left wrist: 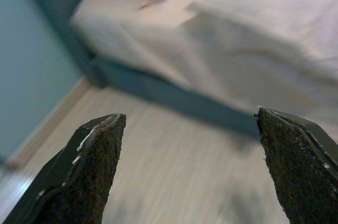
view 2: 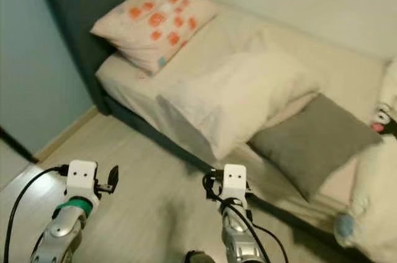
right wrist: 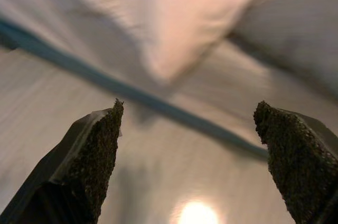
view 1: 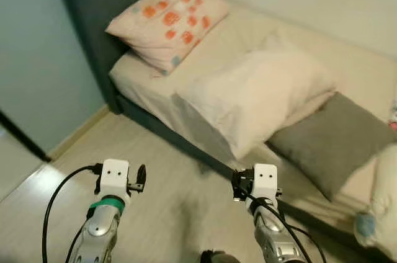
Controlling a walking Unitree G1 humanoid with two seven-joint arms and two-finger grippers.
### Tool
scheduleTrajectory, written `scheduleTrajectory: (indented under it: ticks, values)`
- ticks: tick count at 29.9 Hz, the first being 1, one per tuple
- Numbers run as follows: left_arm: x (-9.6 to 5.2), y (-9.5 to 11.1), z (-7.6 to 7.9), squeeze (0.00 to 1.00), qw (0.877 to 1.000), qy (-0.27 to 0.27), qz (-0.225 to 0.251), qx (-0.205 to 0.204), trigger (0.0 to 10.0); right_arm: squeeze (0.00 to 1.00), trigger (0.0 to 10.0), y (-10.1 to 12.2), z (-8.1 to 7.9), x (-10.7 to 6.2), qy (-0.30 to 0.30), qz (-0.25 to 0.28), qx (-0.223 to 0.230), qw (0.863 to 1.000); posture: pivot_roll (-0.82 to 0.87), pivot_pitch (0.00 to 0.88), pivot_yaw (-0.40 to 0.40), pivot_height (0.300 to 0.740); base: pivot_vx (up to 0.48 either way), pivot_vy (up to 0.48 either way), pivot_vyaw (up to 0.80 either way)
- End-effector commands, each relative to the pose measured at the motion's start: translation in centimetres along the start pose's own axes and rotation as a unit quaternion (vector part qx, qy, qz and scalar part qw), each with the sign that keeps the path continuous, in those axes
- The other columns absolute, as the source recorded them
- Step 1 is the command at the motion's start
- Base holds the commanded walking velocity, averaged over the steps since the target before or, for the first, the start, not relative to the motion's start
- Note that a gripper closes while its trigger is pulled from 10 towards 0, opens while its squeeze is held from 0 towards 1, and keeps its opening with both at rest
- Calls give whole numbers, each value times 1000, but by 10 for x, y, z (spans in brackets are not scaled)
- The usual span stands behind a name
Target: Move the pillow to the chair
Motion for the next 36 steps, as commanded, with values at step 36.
scheduleTrajectory:
  ticks: [36]
  values:
    - [-3, -14, -6, 0, 1000, 12, -6, -13, 10000, 0, 10000, -9, 2, -2, -9, -9, -11, 1000, 9, 0, 53, 740, 0, 0, -800]
Point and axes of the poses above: a point about 5 cm out from each wrist's last joint towards the gripper, its own x axis pointing out of the wrist towards the gripper, its own y axis along the axis of the wrist's last joint, z = x × y, the point moved 5 cm from there along x, pointing out of the wrist towards the gripper, and after that the axes turned 3 degrees about -x, right-handed, at the moved point
